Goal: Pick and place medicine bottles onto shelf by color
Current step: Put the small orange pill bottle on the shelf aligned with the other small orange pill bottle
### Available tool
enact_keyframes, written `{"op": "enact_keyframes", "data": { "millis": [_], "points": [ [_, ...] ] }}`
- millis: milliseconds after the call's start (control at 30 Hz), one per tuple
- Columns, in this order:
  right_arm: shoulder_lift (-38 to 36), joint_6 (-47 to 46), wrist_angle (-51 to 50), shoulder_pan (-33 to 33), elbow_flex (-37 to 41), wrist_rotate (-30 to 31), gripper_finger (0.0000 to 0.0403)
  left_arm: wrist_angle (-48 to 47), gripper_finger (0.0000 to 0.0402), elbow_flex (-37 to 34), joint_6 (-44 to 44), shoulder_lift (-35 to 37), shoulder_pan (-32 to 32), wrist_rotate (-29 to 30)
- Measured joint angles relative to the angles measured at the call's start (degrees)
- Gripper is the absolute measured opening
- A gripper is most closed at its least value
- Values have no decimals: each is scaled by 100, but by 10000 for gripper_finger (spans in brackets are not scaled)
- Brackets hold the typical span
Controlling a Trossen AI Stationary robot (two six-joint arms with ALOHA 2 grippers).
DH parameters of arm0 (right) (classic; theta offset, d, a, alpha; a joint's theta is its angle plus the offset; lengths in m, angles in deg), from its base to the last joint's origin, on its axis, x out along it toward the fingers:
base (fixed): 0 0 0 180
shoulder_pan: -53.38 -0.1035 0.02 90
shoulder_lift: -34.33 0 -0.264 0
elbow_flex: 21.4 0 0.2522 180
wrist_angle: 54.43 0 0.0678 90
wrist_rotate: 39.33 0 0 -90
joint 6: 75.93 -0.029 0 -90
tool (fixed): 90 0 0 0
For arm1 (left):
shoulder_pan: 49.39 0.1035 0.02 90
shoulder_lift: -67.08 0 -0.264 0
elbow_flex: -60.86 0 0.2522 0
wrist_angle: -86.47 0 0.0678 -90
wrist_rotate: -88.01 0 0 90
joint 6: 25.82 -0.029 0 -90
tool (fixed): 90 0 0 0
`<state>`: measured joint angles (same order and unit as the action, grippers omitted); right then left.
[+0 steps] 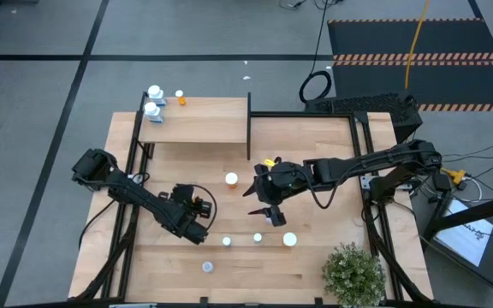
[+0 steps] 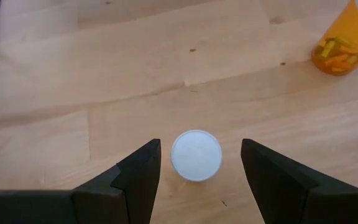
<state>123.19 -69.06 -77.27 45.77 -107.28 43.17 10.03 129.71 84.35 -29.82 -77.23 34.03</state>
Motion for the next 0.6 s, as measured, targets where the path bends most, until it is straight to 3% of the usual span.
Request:
{"op": "enact_keyframes", "data": {
  "millis": [600],
  "points": [
    [-2,1,103,0,7,0,258,0,225,0,-15,0,0,3]
  ]
}}
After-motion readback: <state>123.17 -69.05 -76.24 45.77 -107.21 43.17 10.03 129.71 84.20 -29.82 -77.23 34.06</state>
